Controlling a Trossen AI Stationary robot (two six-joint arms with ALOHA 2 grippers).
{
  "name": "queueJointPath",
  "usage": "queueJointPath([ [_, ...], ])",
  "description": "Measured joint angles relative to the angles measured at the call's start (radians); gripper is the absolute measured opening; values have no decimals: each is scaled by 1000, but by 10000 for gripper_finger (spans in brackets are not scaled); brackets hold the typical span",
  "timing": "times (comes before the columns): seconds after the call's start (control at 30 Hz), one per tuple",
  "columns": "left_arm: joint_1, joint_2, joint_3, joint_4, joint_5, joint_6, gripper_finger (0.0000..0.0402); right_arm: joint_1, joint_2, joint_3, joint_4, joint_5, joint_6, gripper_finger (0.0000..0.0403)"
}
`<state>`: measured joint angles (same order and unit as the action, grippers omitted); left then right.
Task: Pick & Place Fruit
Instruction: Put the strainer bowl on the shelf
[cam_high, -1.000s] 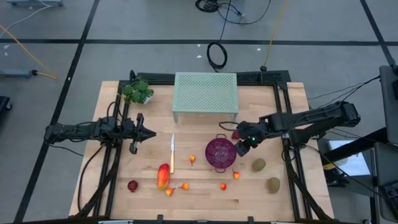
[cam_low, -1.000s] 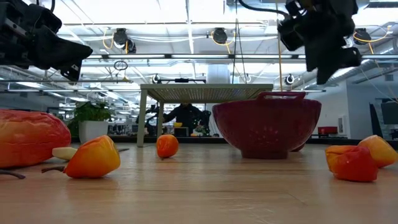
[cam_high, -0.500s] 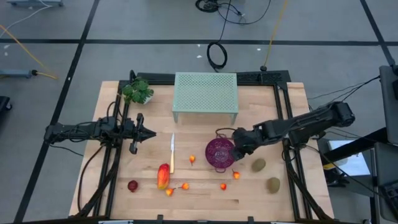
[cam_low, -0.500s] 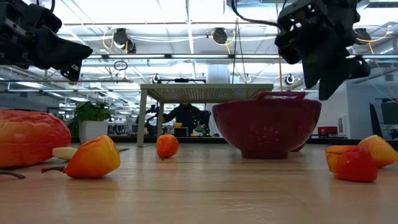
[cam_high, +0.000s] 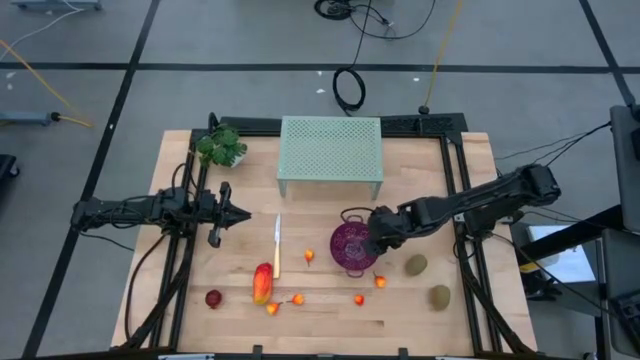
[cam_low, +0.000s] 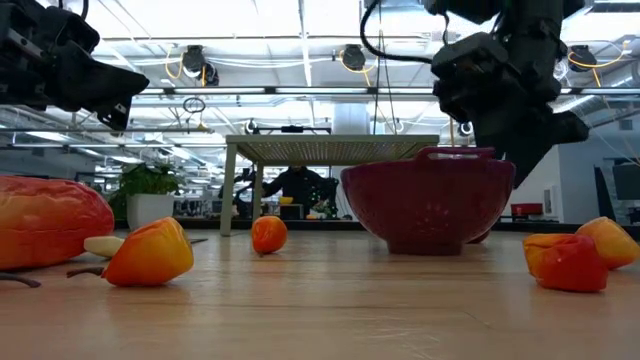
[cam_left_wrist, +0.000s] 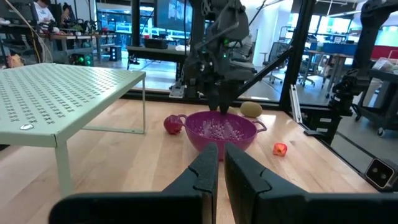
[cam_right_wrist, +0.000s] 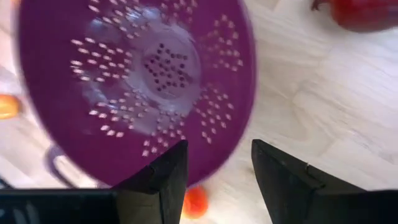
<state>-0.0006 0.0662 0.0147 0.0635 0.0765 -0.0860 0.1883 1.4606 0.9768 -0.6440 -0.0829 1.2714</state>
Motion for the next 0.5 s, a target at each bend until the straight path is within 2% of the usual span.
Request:
queueJointPath([
  [0.33,0,0,0,0,0,0,26,-4,45,0,16,24,-25,167],
  [0.5,0,0,0,0,0,0,26,-7,45,0,17,36,-26,128],
])
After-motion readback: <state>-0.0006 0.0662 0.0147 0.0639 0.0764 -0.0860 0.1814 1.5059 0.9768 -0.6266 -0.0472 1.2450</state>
